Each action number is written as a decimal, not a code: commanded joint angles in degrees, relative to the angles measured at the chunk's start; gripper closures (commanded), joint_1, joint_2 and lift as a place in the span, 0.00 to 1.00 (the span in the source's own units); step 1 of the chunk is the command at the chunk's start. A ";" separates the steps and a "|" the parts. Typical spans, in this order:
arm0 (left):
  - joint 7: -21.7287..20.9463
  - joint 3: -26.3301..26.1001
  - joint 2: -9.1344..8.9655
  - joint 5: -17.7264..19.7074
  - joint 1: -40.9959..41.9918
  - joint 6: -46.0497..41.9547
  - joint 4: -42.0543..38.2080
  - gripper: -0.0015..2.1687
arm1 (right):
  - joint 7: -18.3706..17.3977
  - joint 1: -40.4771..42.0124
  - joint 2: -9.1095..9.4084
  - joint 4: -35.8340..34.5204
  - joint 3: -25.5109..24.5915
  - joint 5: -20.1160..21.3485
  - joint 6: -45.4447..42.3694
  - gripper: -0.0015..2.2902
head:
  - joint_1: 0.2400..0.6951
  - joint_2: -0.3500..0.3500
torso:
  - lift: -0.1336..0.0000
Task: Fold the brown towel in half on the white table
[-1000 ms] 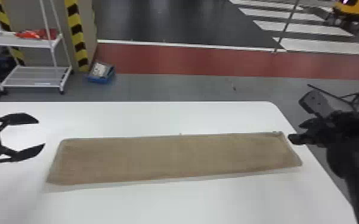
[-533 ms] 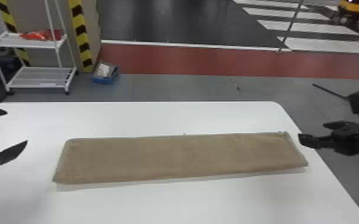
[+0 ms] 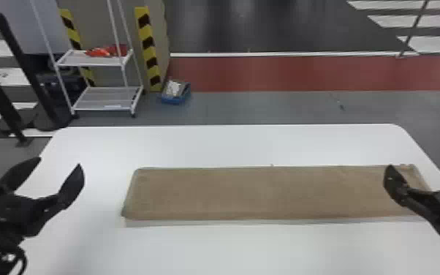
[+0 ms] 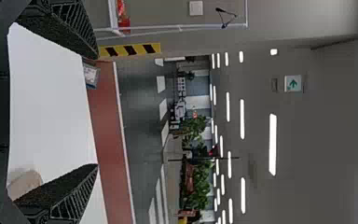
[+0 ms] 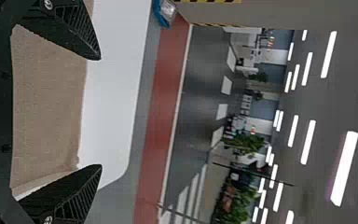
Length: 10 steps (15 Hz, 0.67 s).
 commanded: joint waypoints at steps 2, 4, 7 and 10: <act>7.42 -3.98 -2.58 4.07 6.88 -0.35 -3.03 0.03 | -9.10 8.20 0.24 5.06 8.80 0.35 -21.40 0.03 | 1.00 0.62 | 0.06; 11.28 -7.23 -2.58 3.45 10.22 -2.28 -3.39 0.03 | -13.49 11.28 0.24 8.66 11.35 0.00 -28.61 0.03 | 1.00 0.67 | 0.06; 18.67 -11.53 -2.58 -3.05 14.26 -7.03 -4.62 0.03 | -15.07 13.47 0.24 11.12 14.16 0.18 -31.07 0.04 | 1.00 0.72 | 0.06; 23.94 -15.40 -2.58 -5.42 16.55 -6.50 -6.11 0.04 | -15.60 15.32 0.24 11.04 16.80 0.27 -32.30 0.04 | 1.00 0.72 | 0.06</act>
